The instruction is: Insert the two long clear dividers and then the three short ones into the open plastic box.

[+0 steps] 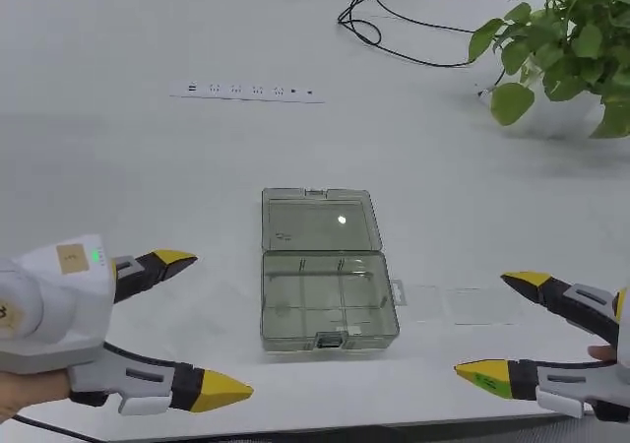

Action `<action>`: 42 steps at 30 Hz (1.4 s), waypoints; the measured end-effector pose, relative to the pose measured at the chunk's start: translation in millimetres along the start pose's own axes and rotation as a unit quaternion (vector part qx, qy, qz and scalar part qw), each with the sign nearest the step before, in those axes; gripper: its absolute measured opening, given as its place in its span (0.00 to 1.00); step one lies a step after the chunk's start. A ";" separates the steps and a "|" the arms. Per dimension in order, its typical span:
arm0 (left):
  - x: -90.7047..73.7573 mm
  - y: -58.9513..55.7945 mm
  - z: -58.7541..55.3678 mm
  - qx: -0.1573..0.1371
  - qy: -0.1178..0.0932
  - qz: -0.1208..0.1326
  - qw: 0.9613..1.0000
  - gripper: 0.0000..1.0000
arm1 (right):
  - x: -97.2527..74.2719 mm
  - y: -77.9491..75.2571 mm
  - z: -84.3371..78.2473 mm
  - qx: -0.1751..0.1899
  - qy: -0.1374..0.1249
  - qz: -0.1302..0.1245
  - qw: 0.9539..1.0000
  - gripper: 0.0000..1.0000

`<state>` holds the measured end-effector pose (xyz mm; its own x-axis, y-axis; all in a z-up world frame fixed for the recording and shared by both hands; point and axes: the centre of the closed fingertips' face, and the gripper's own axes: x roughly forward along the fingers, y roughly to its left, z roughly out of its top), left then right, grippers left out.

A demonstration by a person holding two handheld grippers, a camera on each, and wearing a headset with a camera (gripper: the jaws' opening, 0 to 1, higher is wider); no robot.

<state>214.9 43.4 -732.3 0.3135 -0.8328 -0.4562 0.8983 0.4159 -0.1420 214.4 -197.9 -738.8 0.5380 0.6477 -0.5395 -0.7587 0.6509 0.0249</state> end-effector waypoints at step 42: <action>-32.1 95.7 -47.6 -0.066 0.089 0.139 0.984 0.80 | 0.7 1.8 3.4 0.005 -0.009 -0.003 1.000 0.81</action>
<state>276.2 127.3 -773.0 0.4722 -0.6072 -0.6390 0.7338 0.6724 -0.0968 214.7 -194.9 -736.2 0.5486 0.6507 -0.5250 -0.7516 0.6588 0.0311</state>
